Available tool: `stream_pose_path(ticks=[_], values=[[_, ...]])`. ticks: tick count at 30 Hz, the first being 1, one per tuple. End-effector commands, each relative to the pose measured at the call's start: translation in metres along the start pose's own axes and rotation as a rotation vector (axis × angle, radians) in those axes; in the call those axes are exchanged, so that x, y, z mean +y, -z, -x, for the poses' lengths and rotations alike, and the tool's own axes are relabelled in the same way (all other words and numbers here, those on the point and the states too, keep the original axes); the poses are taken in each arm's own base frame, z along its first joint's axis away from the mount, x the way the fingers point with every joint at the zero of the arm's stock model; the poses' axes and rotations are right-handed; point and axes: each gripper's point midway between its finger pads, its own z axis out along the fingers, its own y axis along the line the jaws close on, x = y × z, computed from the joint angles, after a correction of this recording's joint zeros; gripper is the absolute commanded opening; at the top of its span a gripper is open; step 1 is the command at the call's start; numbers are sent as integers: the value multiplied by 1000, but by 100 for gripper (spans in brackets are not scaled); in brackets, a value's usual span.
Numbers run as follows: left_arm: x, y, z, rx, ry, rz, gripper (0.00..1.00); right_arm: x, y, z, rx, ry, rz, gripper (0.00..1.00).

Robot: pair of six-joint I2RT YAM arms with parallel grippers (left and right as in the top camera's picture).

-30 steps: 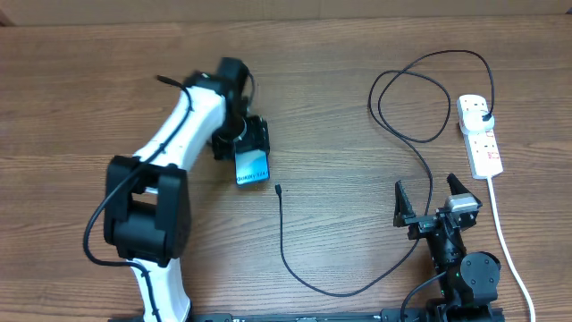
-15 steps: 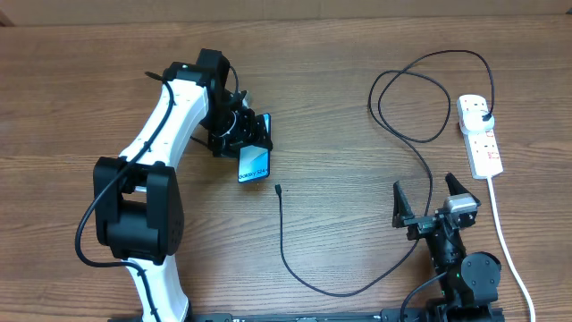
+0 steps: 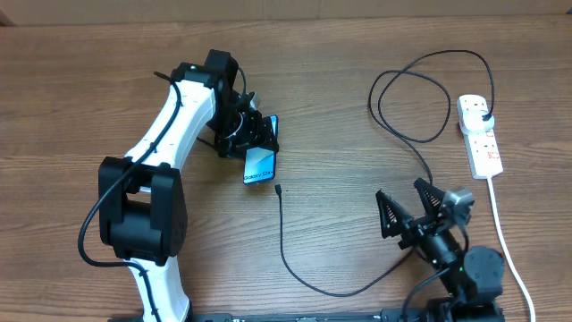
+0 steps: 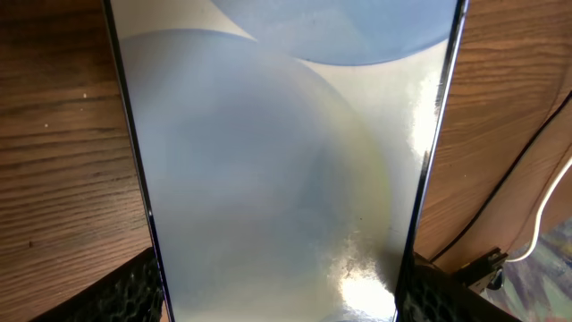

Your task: Plug charger to phone and switch on socket

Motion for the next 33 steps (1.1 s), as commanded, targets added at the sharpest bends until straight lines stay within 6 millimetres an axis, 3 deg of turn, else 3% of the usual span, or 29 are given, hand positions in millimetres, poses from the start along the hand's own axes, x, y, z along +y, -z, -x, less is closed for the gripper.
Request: stream_pose_path(ticks=[1,7,12,16,18,21,27,33], values=[[-11,6,3,-14,-47,-38,74,32,7,55,-28,-25,46,100],[-11,6,4,-15,-47,-40,73,45,-4,94,250,-74,-60,100],[-15,6,3,-10,-48,-61,73,54,-23,102,516,-185,-88,100],[-15,6,3,-10,-48,-64,74,56,-44,97,643,-260,-67,100],[-15,6,3,-10,-48,-64,74,56,-54,87,693,-298,-34,96],[-15,6,3,-11,-49,-64,74,55,-67,63,802,-371,-2,81],[-16,6,4,-16,-51,-66,74,60,-88,7,1010,-390,12,84],[-15,6,2,-8,-47,-65,74,83,-114,-50,1156,-371,62,86]])
